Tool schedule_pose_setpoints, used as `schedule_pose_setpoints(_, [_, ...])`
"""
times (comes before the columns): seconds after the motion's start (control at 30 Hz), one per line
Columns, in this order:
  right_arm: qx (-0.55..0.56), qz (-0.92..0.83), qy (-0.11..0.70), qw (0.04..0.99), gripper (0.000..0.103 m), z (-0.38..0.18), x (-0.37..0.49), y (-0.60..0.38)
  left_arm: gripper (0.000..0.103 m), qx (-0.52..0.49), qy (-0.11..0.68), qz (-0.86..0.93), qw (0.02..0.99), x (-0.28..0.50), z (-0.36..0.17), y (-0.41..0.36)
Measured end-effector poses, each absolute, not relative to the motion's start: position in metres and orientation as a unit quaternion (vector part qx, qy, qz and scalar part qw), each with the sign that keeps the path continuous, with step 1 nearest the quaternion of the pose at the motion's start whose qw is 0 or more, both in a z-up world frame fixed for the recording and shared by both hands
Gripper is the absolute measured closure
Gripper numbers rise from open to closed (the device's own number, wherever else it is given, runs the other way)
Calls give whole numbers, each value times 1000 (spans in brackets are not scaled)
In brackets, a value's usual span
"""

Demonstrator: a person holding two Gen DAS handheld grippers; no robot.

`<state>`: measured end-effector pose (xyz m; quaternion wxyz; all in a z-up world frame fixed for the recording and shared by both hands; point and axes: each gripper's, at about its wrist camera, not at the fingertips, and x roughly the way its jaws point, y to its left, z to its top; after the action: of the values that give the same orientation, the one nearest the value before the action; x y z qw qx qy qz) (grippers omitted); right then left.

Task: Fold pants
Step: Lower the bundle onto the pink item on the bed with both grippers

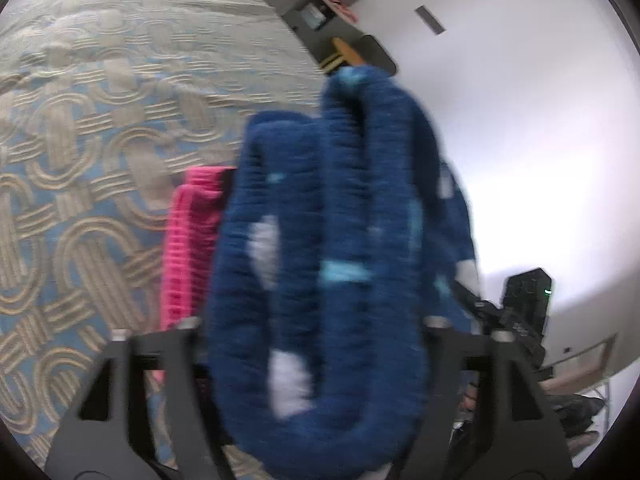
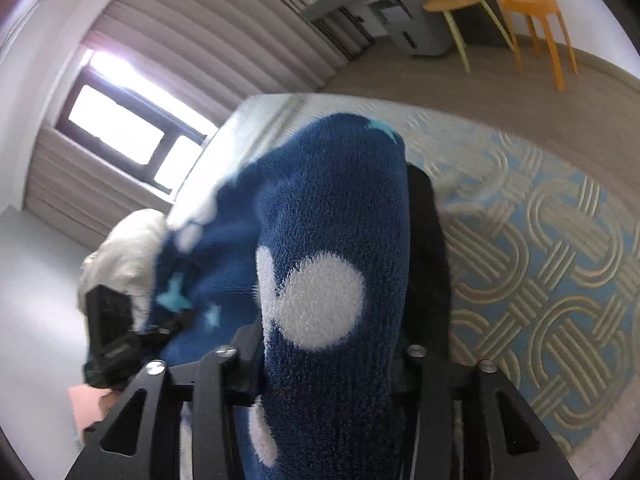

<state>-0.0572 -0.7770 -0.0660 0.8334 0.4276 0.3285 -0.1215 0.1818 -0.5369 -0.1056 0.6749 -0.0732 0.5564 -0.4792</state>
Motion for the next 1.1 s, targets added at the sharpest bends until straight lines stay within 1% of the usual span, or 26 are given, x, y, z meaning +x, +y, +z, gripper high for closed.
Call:
schedule_pose_setpoints(0.03, [430,-117,314,838,44,-69,-58,-775,6,-54,554,-471,684,179,-106,-537])
schedule_pose_setpoints(0.07, [432,-114,307,841,42,-70,-61,-774,4,-28,555,-461,692,176,-107,-538])
schedule_pose_setpoints(0.13, [435,-110,305,840,39,-70,-65,-775,5,-13,551,-461,695,173,-100,-534])
schedule_pose_setpoints(0.23, [412,-158,326,836,35,-52,-74,-779,8,-1,517,-448,729,165,-64,-514])
schedule_pose_setpoints(0.3, [377,-214,321,842,35,-31,-82,-778,16,0,469,-450,760,157,-33,-501])
schedule_pose_setpoints(0.33, [350,-242,303,853,35,-12,-90,-770,32,-2,445,-454,772,151,-16,-495])
schedule_pose_setpoints(0.37, [330,-255,282,864,35,4,-96,-763,52,0,421,-463,780,143,1,-493])
schedule_pose_setpoints(0.4, [312,-262,262,875,45,19,-101,-755,63,4,407,-469,784,140,14,-497])
schedule_pose_setpoints(0.43, [289,-265,240,888,78,36,-102,-746,78,11,399,-471,787,134,24,-503])
schedule_pose_setpoints(0.47, [270,-266,228,897,92,48,-102,-737,84,17,392,-468,792,128,32,-511])
schedule_pose_setpoints(0.5, [258,-266,219,903,96,59,-97,-731,88,20,382,-467,797,122,37,-515])
schedule_pose_setpoints(0.53, [240,-270,205,910,96,69,-92,-723,91,22,364,-463,808,115,43,-523])
schedule_pose_setpoints(0.63, [205,-295,196,913,96,74,-74,-712,91,27,326,-462,824,109,39,-546])
schedule_pose_setpoints(0.7, [200,-298,209,910,96,62,-55,-716,91,27,319,-458,829,111,27,-561])
schedule_pose_setpoints(0.87, [201,-320,241,894,96,16,-20,-736,92,35,377,-401,834,137,-39,-594])
schedule_pose_setpoints(0.93, [214,-320,267,884,96,-17,-10,-749,94,45,387,-390,834,142,-64,-599])
schedule_pose_setpoints(1.0, [230,-304,272,884,97,-39,-8,-756,94,67,361,-392,844,138,-76,-602])
schedule_pose_setpoints(1.03, [239,-302,256,887,98,-45,-12,-758,94,77,343,-389,851,133,-77,-603])
schedule_pose_setpoints(1.1, [234,-305,242,891,98,-46,-14,-756,94,80,334,-388,855,133,-81,-604])
